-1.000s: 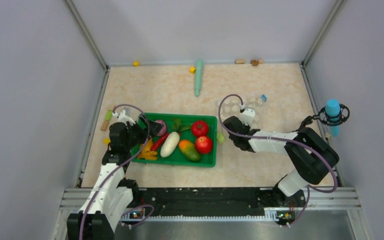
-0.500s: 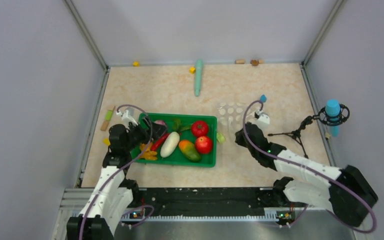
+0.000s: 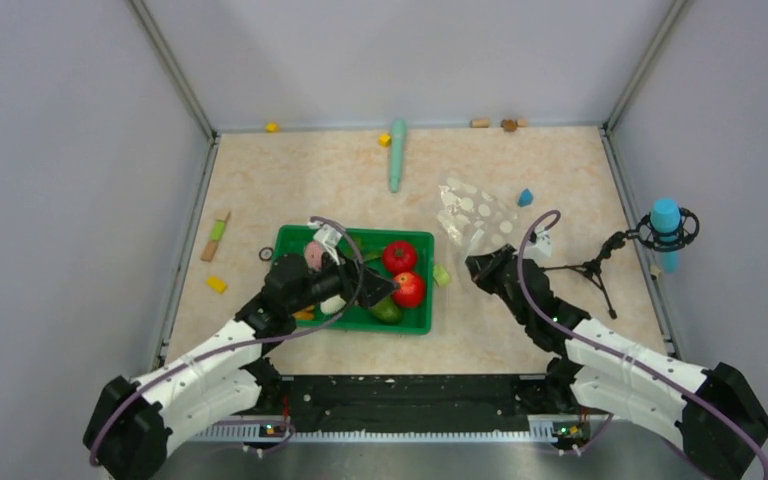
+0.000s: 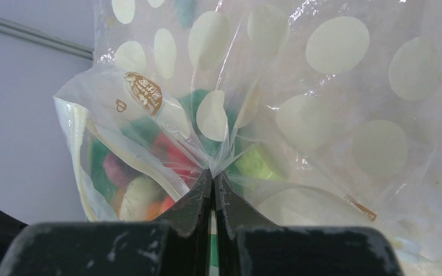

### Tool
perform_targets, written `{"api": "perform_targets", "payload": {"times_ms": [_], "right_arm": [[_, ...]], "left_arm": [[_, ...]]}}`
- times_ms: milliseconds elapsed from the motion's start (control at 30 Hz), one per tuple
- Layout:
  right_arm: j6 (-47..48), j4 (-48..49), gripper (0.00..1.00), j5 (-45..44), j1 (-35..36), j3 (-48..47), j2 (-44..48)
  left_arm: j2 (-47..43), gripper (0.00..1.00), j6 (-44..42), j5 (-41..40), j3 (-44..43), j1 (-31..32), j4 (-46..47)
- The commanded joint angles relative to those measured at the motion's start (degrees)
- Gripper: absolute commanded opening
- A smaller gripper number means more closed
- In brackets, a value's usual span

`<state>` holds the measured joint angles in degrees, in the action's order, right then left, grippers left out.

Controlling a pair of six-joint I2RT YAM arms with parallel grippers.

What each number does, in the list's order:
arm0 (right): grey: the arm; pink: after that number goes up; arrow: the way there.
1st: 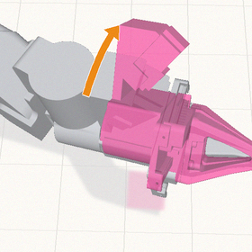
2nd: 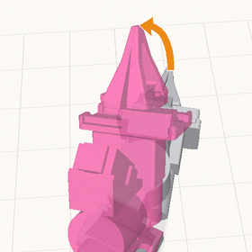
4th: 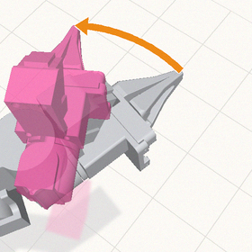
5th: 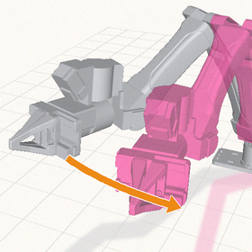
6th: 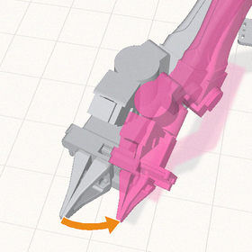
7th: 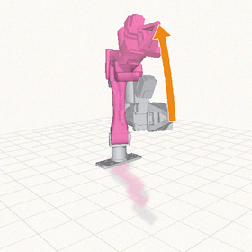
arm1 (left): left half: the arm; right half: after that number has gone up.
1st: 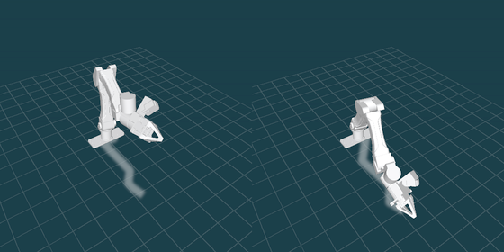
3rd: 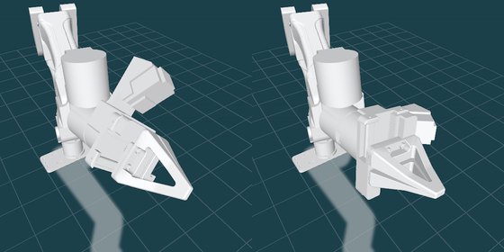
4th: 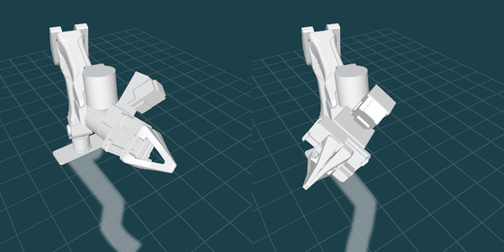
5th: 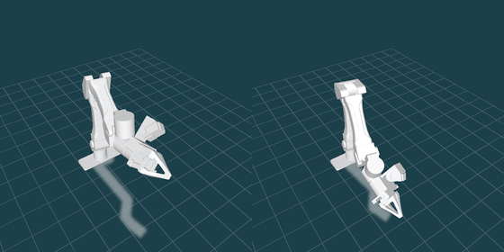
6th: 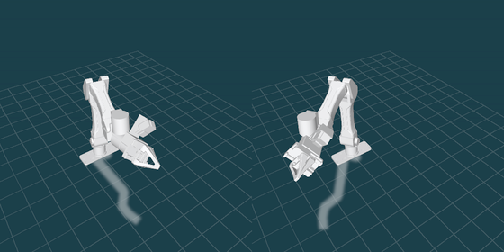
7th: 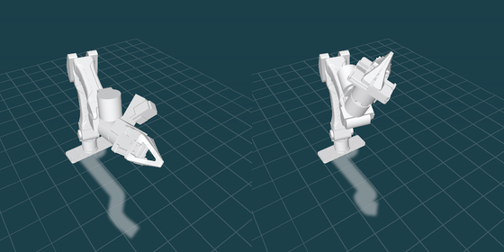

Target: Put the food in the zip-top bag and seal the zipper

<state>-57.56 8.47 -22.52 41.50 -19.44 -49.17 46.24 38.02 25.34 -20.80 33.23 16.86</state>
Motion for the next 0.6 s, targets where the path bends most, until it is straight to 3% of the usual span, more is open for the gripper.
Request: {"api": "perform_targets", "payload": {"times_ms": [0,200,567], "right_arm": [[-6.62,8.86,0.00,0.42,0.60,1.83,1.26],[-9.19,10.11,0.00,1.00,1.75,0.56,1.23],[-14.68,1.51,0.00,0.41,2.80,-2.85,2.69]], "left_arm": [[7.73,0.97,-4.81,-9.81,-6.31,10.26,6.83],[20.43,0.97,-9.41,-15.65,-13.72,17.18,8.65],[36.74,0.93,-16.32,-22.52,-24.20,22.02,10.01]]}}
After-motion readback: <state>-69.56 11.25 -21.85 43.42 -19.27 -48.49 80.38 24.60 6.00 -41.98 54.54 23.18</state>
